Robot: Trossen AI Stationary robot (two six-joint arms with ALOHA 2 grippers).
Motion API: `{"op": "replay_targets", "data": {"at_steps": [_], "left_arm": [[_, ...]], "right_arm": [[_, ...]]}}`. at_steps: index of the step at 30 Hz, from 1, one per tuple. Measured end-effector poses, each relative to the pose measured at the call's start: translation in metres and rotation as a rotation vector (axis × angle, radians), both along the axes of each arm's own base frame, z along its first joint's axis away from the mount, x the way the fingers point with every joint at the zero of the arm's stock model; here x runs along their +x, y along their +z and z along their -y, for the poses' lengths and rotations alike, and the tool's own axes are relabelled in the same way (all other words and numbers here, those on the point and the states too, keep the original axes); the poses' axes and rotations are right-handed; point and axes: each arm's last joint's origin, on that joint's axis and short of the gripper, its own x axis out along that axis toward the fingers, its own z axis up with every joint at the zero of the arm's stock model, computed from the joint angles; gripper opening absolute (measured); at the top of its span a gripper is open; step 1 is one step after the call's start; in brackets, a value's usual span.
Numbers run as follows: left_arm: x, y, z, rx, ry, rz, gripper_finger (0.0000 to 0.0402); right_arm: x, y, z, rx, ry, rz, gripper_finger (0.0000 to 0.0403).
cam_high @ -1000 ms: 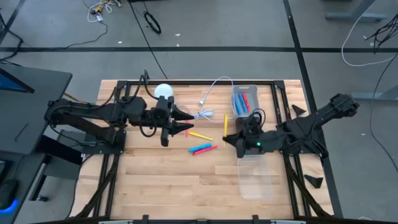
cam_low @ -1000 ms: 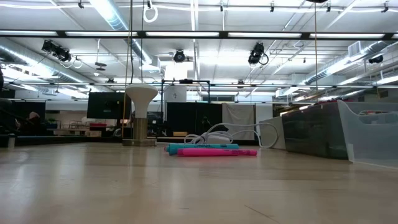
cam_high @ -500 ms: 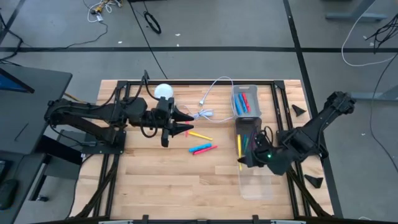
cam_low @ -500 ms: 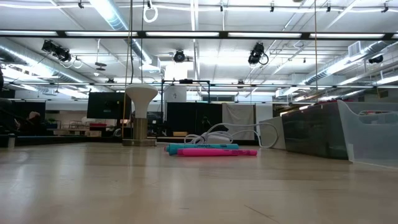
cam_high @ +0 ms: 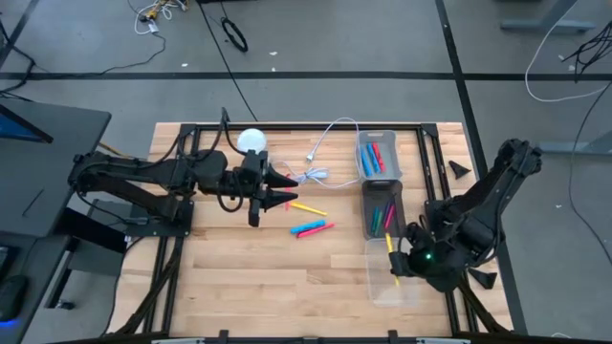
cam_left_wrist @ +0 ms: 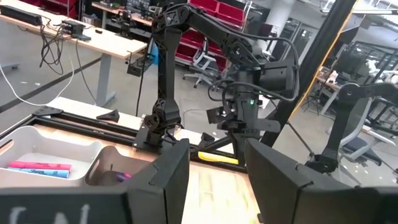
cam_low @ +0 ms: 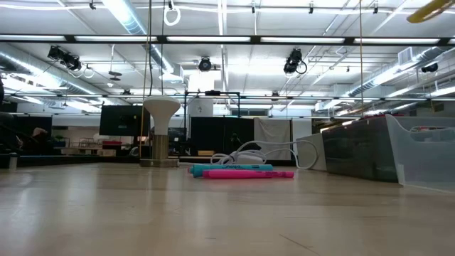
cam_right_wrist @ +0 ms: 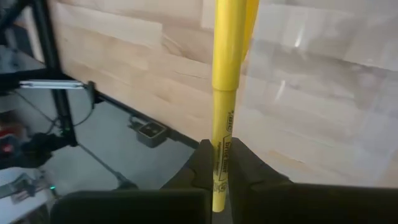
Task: Pick & Place Markers
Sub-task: Put the left yellow pen into the transparent bin
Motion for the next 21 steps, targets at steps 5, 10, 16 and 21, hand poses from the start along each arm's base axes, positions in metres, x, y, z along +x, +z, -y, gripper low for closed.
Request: {"op": "replay_targets", "data": {"at_steps": [5,10,16,21], "left_arm": [[0.000,-0.001,0.000,0.001,0.000,-0.005,0.0161],[0.000,-0.001,0.000,-0.005,0.000,-0.006,0.0161],[0.000,-0.003,0.000,-0.015,0.000,-0.032,0.0161],[0.000,-0.004,0.000,-0.016,0.000,-0.042,0.0161]], "right_arm": [[-0.001,-0.003,0.000,-0.004,0.011,-0.045,0.0012],[-0.003,-0.006,0.002,-0.028,0.017,-0.092,0.0012],[-0.001,-0.018,0.000,-0.090,0.019,-0.171,0.0012],[0.003,-0.038,-0.006,-0.131,0.024,-0.238,0.0012]]}}
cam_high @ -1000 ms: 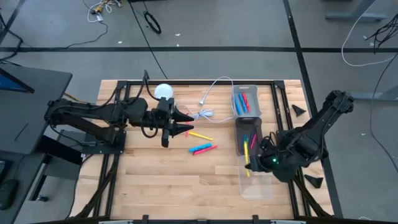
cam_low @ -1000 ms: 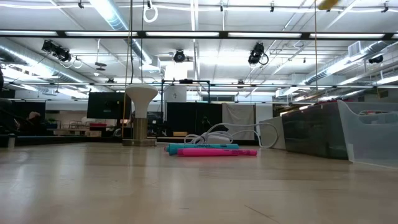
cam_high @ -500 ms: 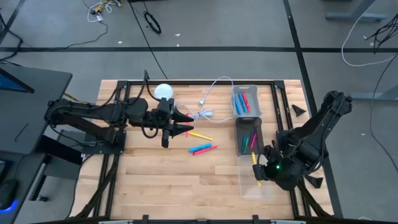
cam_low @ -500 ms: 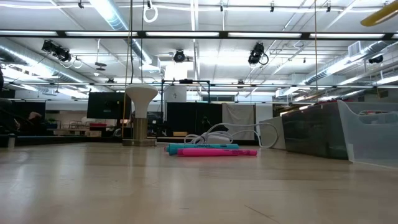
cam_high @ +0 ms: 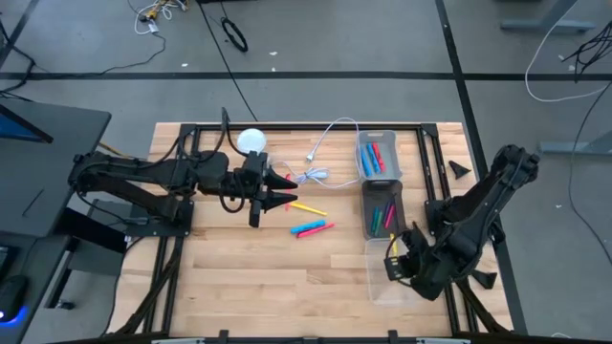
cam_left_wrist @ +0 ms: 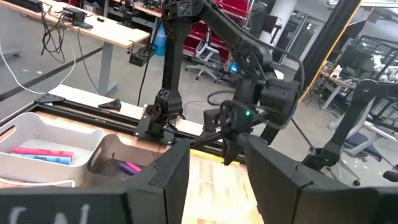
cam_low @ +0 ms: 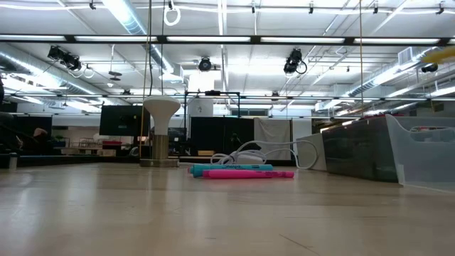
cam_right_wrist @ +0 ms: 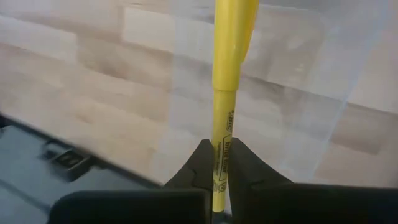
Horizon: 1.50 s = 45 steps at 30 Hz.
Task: Pick & Place Markers
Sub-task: Put the left yellow pen into the transparent bin, then put the top pink pen into the transparent bin
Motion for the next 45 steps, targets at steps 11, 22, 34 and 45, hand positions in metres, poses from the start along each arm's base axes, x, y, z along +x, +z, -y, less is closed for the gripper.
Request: {"op": "replay_targets", "data": {"at_steps": [11,22,34,45], "left_arm": [[0.000,0.000,0.000,-0.005,0.000,0.000,0.0161],[0.000,0.000,0.000,-0.004,0.000,-0.001,0.0161],[0.000,0.000,0.000,-0.004,0.000,-0.002,0.0161],[0.000,0.000,0.000,-0.003,0.000,-0.003,0.0161]], "right_arm": [[0.010,-0.048,-0.015,-0.034,0.017,-0.148,0.0012],[0.016,-0.080,-0.024,-0.019,0.025,-0.189,0.0012],[0.014,-0.092,-0.020,0.007,0.025,-0.209,0.0057],[0.017,-0.091,-0.023,0.032,0.034,-0.170,0.0146]]}}
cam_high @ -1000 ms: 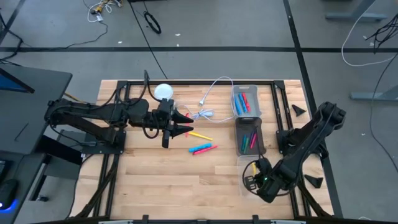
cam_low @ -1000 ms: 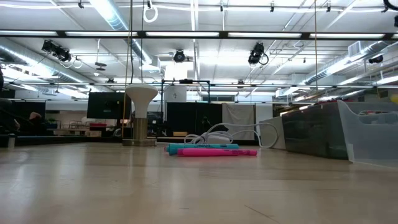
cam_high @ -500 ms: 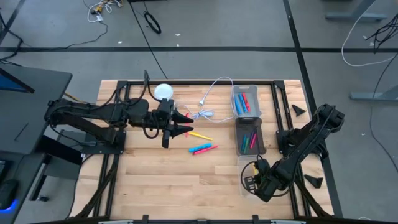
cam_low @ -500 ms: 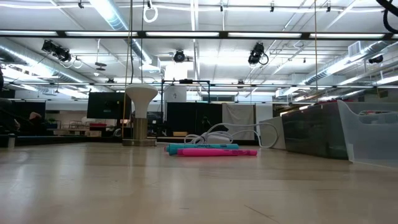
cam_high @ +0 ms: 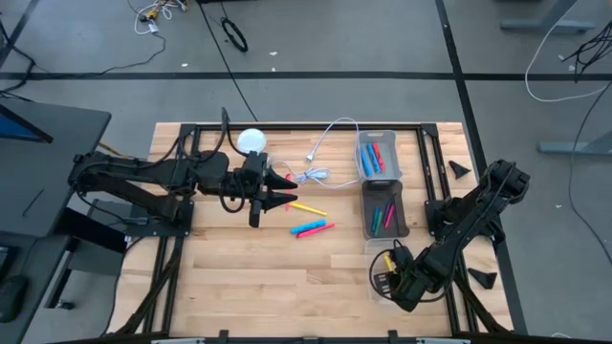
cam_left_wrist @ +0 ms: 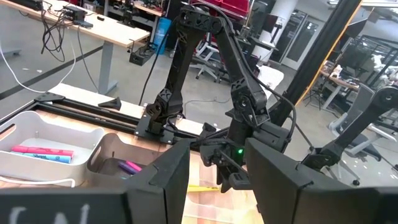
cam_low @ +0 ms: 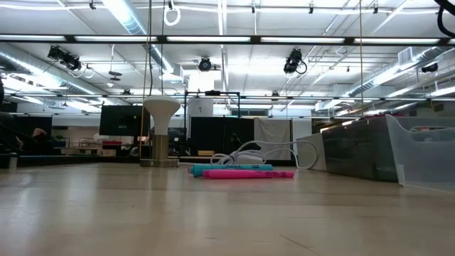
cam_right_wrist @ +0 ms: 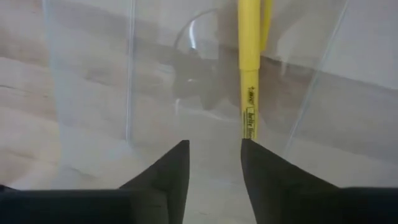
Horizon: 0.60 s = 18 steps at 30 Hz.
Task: Pick & Place Markers
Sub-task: Put the top pink pen into the transparent bin
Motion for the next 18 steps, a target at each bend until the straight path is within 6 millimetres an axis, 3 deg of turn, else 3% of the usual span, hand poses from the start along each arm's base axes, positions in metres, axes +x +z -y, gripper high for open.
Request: {"op": "replay_targets", "data": {"at_steps": [8,18], "left_arm": [[0.000,0.000,0.000,0.000,0.000,0.000,0.0161],[0.000,0.000,0.000,-0.029,0.003,-0.001,0.0161]], "right_arm": [[0.000,0.011,0.003,-0.008,-0.001,0.092,0.0140],[-0.012,0.049,0.034,-0.047,0.046,0.165,0.0121]]}}
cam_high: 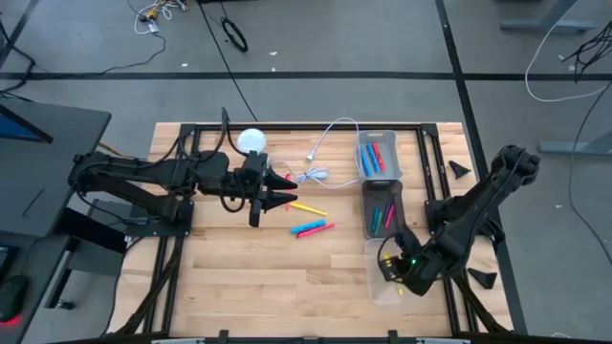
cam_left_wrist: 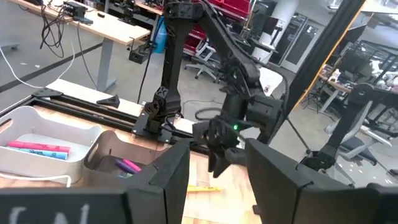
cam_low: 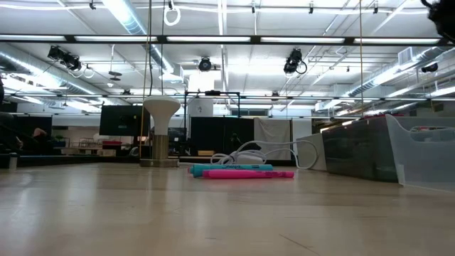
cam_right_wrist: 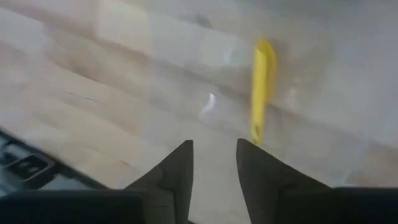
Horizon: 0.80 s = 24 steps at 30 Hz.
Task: Pick & Place Markers
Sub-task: Put the top pink pen into the transparent bin
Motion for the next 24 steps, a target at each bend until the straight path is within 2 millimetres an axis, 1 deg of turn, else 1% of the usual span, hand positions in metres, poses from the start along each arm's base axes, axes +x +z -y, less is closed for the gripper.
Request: {"op": "replay_targets", "data": {"at_steps": [7,13,19,24], "left_arm": [[0.000,0.000,0.000,-0.041,0.003,0.000,0.0161],[0.000,0.000,0.000,-0.103,0.009,-0.002,0.0161],[0.000,0.000,0.000,-0.126,0.011,-0.002,0.0161],[0.000,0.000,0.000,-0.132,0.011,-0.002,0.0161]], "right_arm": [[0.003,0.024,0.020,-0.159,0.047,0.248,0.0121],[0.013,0.040,0.031,-0.293,0.115,0.431,0.0121],[0.035,0.060,0.036,-0.480,0.251,0.652,0.0121],[0.057,0.084,0.042,-0.629,0.332,0.866,0.0121]]}}
